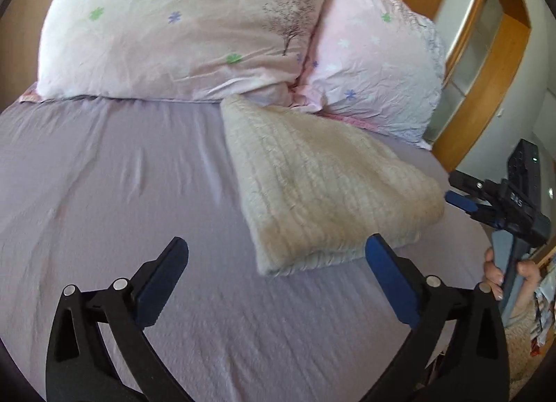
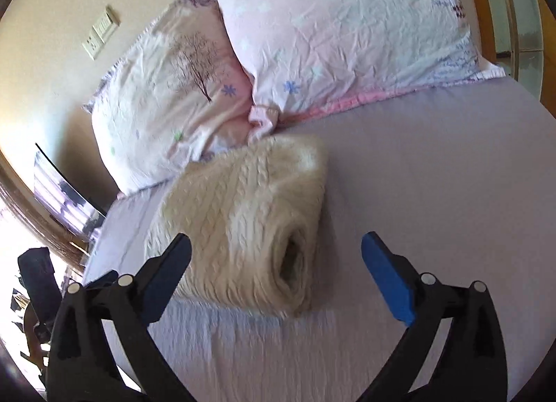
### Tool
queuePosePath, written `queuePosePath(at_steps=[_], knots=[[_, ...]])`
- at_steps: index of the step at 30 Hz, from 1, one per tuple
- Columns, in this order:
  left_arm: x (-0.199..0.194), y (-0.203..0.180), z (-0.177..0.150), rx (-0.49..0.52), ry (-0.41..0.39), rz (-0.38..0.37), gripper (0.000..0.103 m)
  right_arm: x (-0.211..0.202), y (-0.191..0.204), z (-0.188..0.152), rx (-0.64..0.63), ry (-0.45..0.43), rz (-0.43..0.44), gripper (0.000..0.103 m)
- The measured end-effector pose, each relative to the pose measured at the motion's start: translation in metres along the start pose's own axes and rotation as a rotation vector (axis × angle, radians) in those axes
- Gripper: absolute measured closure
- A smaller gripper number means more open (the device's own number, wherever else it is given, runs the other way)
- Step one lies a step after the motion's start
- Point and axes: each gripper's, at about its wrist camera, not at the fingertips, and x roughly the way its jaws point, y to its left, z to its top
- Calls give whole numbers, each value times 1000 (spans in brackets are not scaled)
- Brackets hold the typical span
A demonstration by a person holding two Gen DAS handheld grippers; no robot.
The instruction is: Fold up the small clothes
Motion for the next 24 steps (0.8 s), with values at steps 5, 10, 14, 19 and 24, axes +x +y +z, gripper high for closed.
queuePosePath(at_steps=[5, 10, 14, 19, 24], knots=[[9, -11, -20, -25, 89, 75, 1, 4, 17, -42, -113, 53, -157, 3], [24, -28, -33, 52, 136, 203, 1, 15, 44, -77, -258, 78, -238, 2], [39, -35, -35, 84, 188, 261, 1, 25, 48, -87, -268, 115, -234, 2], [49, -37, -38, 102, 217, 299, 1, 33, 54, -91, -277, 140, -256, 2], [49, -35, -39, 91, 213, 305, 1, 37, 60, -91, -319, 156, -308, 2]])
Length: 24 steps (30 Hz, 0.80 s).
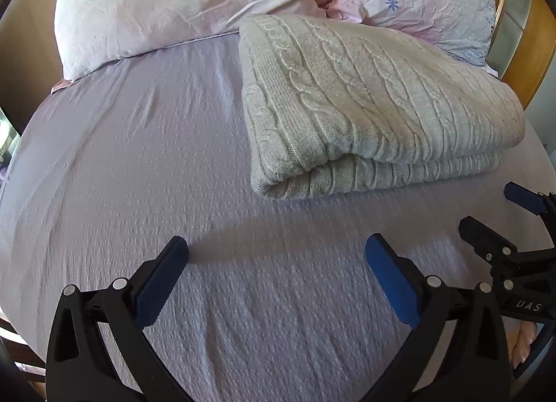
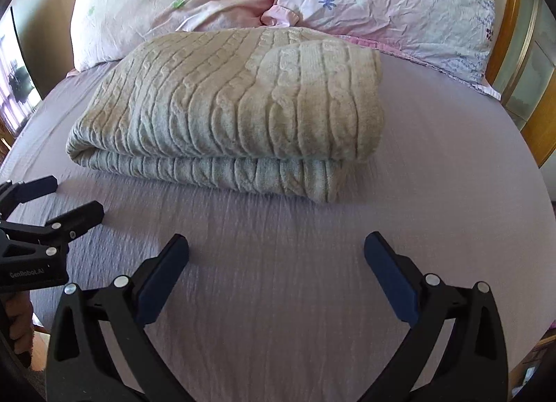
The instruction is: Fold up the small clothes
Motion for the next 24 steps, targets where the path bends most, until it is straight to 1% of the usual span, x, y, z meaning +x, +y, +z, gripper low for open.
queuePosePath(at_steps=[4, 8, 24], knots=[[-1, -2, 1, -14, 9, 11, 1, 0, -1, 2, 11, 19, -5, 2], [-2, -2, 0, -15, 1, 13, 1, 0, -1, 3, 16, 33, -10, 2], [-2, -2, 1, -2, -1, 8, 1, 0, 0, 2, 17, 33, -11, 2]])
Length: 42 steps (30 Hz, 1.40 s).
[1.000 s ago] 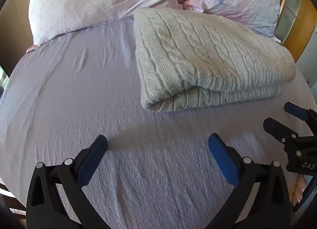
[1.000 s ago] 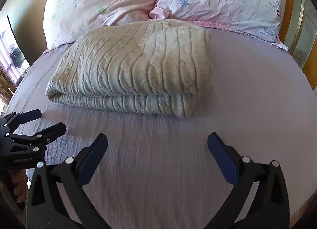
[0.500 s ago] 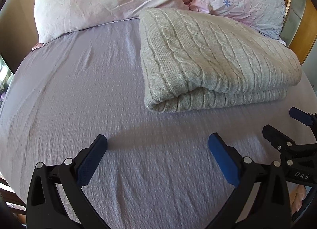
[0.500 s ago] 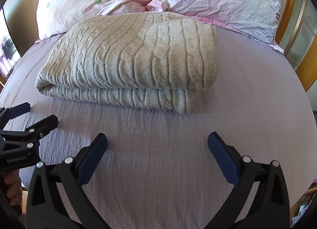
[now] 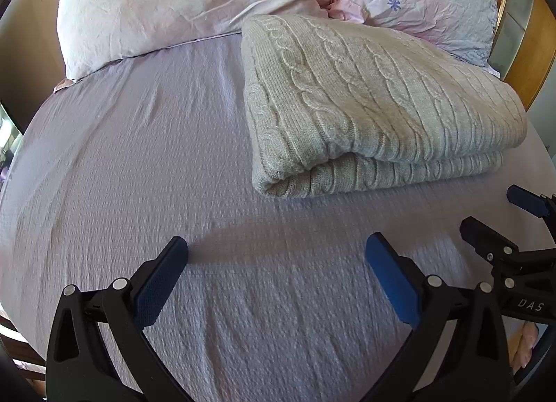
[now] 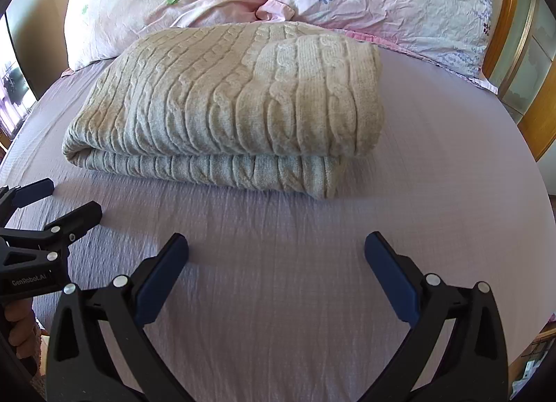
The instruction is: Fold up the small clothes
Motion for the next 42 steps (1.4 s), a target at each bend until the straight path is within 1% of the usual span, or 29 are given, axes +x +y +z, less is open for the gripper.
queuePosePath(at_steps=[42], knots=[[1, -1, 1, 0, 15, 0, 1, -1, 1, -1, 7, -9, -6, 2]])
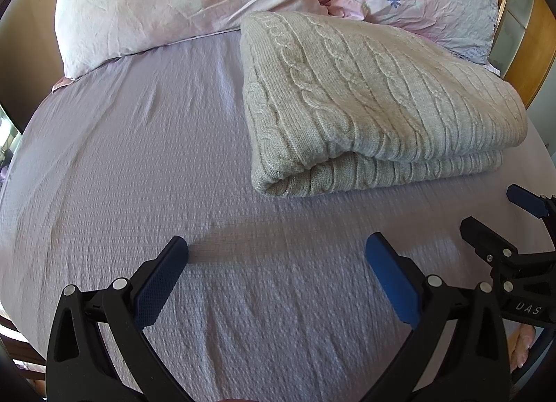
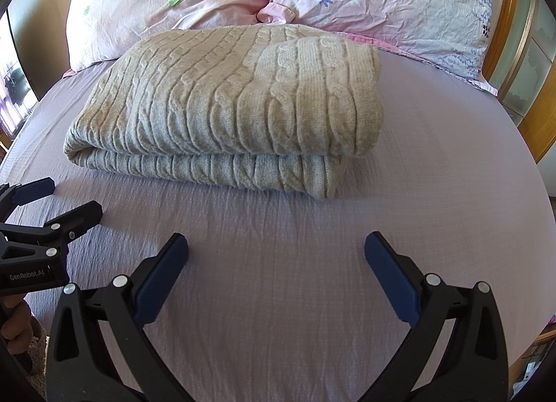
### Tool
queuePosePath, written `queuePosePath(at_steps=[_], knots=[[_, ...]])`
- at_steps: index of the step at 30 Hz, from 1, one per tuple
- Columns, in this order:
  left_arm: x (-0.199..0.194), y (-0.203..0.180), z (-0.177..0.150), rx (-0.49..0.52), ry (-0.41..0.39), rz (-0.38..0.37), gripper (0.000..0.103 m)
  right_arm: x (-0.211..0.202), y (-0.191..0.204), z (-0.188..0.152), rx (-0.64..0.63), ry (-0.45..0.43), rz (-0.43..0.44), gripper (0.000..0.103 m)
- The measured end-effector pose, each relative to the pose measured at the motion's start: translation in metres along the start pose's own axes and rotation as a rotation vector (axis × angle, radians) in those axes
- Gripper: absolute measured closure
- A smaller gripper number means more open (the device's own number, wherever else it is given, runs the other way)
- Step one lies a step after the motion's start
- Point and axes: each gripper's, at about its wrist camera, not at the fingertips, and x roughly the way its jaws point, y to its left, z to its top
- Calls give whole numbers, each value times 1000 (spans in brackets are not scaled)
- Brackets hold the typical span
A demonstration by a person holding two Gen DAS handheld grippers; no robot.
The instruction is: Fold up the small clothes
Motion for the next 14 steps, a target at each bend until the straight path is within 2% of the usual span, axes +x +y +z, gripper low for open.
queuePosePath(at_steps=[14], knots=[[1, 1, 1, 5, 6, -2, 1, 0, 0, 1, 4, -5, -2, 2]])
